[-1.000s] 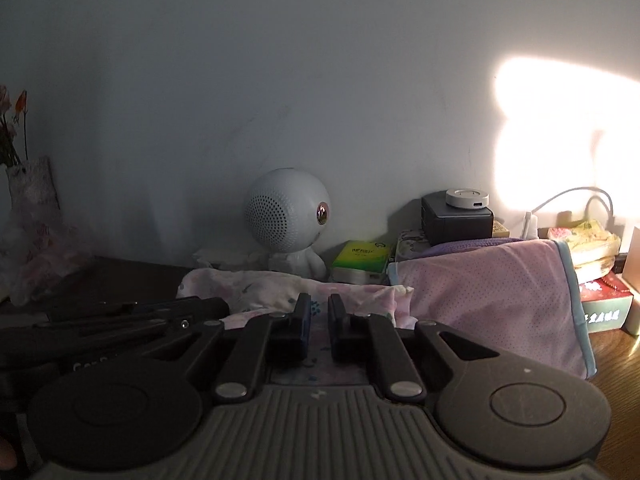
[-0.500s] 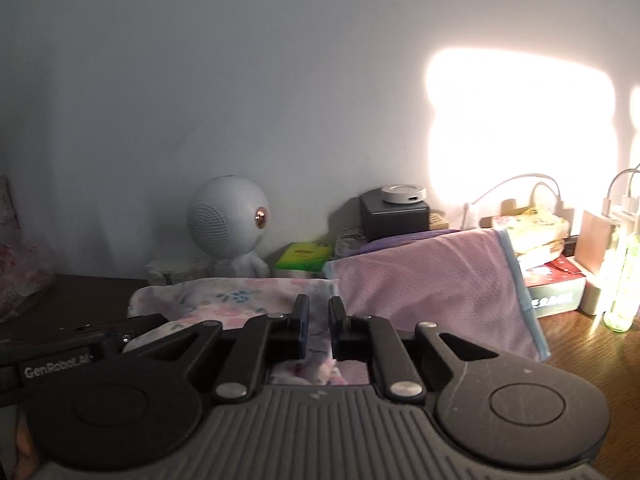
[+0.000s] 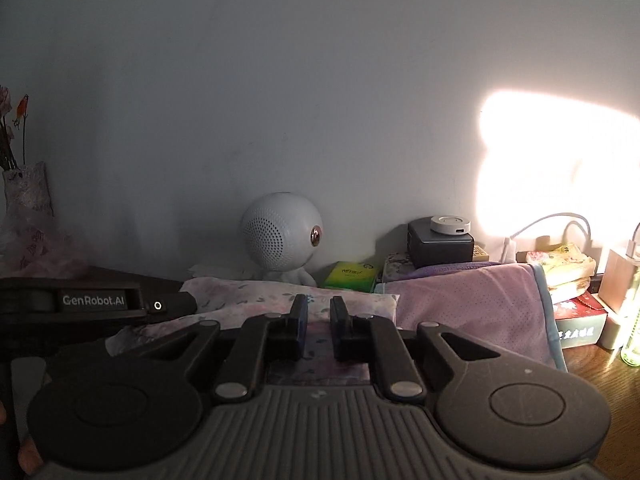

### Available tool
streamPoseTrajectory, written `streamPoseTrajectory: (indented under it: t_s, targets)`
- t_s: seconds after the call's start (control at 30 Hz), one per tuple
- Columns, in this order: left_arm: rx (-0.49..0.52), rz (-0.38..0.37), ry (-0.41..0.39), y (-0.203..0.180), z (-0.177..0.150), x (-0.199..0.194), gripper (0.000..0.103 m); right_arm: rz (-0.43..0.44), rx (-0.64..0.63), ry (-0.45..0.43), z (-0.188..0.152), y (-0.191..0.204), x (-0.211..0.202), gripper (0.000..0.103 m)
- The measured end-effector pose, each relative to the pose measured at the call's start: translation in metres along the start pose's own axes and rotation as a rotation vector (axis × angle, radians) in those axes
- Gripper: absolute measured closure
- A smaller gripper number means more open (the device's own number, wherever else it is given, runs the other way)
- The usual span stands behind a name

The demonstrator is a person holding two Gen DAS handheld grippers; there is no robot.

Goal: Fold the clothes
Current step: 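Lower the dress onto the flower-print cloth and open both grippers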

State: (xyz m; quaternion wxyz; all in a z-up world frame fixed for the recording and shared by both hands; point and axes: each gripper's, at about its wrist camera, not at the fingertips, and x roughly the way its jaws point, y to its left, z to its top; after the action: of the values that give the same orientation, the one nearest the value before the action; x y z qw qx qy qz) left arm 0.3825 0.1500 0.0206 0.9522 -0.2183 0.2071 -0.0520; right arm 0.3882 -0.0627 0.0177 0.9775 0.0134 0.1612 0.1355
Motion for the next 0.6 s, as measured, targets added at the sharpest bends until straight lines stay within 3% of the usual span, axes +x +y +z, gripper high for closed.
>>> streamPoseTrajectory:
  t_s: [0.13,0.23,0.33,0.4,0.47,0.53,0.6]
  targets:
    - [-0.054,0.025,0.002,0.007,0.003,0.000,0.071,-0.002,0.051,-0.015,0.009,-0.008,-0.006,0.085]
    - [-0.135,0.035,-0.084,0.018,0.008,-0.012,0.071,-0.029,0.047,-0.081,0.031,-0.012,-0.031,0.073]
    - [-0.159,0.047,-0.146,0.017,0.024,-0.027,0.071,-0.046,0.077,-0.120,0.050,-0.015,-0.062,0.068]
    - [-0.133,0.047,-0.145,0.005,0.038,-0.038,0.071,-0.062,0.090,-0.102,0.061,-0.018,-0.083,0.066]
    - [-0.078,0.009,-0.114,-0.014,0.055,-0.052,0.070,-0.098,0.076,-0.057,0.069,-0.020,-0.106,0.052]
    - [-0.024,-0.009,-0.107,-0.033,0.063,-0.075,0.063,-0.129,0.018,-0.008,0.071,-0.020,-0.129,0.045]
    - [0.011,0.022,-0.116,-0.051,0.062,-0.102,0.053,-0.168,0.017,0.014,0.065,-0.025,-0.153,0.037]
